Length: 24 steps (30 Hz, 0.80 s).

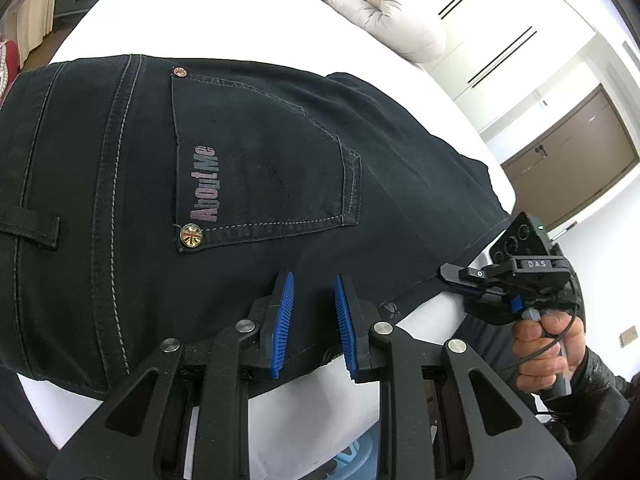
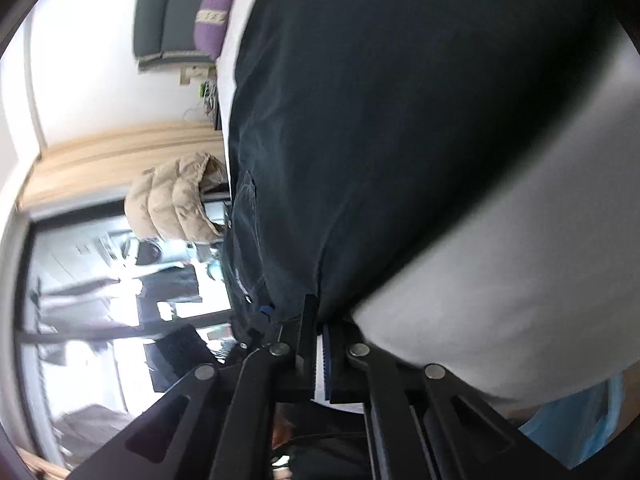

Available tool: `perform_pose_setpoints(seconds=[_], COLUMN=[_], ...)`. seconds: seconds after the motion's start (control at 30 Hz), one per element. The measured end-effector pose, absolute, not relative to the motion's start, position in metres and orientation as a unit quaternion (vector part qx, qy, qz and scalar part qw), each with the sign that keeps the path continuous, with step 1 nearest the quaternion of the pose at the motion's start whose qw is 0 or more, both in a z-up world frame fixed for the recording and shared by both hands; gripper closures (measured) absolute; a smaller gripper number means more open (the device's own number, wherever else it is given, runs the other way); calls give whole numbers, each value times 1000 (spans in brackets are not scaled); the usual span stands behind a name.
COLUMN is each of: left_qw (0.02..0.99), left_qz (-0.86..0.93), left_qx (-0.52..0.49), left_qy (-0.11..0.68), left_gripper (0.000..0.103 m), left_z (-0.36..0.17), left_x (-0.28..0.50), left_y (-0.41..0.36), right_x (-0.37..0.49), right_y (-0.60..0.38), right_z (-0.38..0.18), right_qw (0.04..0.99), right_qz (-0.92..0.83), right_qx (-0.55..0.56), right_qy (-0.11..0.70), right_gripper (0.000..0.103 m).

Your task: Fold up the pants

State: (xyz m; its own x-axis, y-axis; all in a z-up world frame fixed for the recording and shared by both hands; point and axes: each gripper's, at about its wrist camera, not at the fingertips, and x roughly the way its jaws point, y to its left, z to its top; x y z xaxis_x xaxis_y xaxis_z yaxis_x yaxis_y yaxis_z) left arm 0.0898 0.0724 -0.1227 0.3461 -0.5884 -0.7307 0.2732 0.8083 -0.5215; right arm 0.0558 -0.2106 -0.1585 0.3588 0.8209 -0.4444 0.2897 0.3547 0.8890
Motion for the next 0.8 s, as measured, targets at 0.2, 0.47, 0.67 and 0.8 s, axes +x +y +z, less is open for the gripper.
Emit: perform_pose_setpoints(seconds=[0.2, 0.47, 0.67, 0.8], left_qw=[816, 828, 811, 814], left_qz=[-247, -266, -267, -280], left_qx=[-136, -117, -134, -116], left_qy=[504, 479, 504, 496], left_gripper=[82, 81, 82, 82], left_z=[-110, -82, -123, -126], left_x=[88, 132, 150, 149], left_y=[64, 20, 19, 18], right_x=[56, 54, 51, 76], right_y=[-212, -216, -244, -288], right_z=[-157, -160, -105, -70], right_qw=[636, 616, 659, 710], right_qz=[217, 221, 242, 220], right_qx=[523, 539, 494, 487], right_qy=[525, 529, 513, 458], right_gripper=[103, 97, 77, 77])
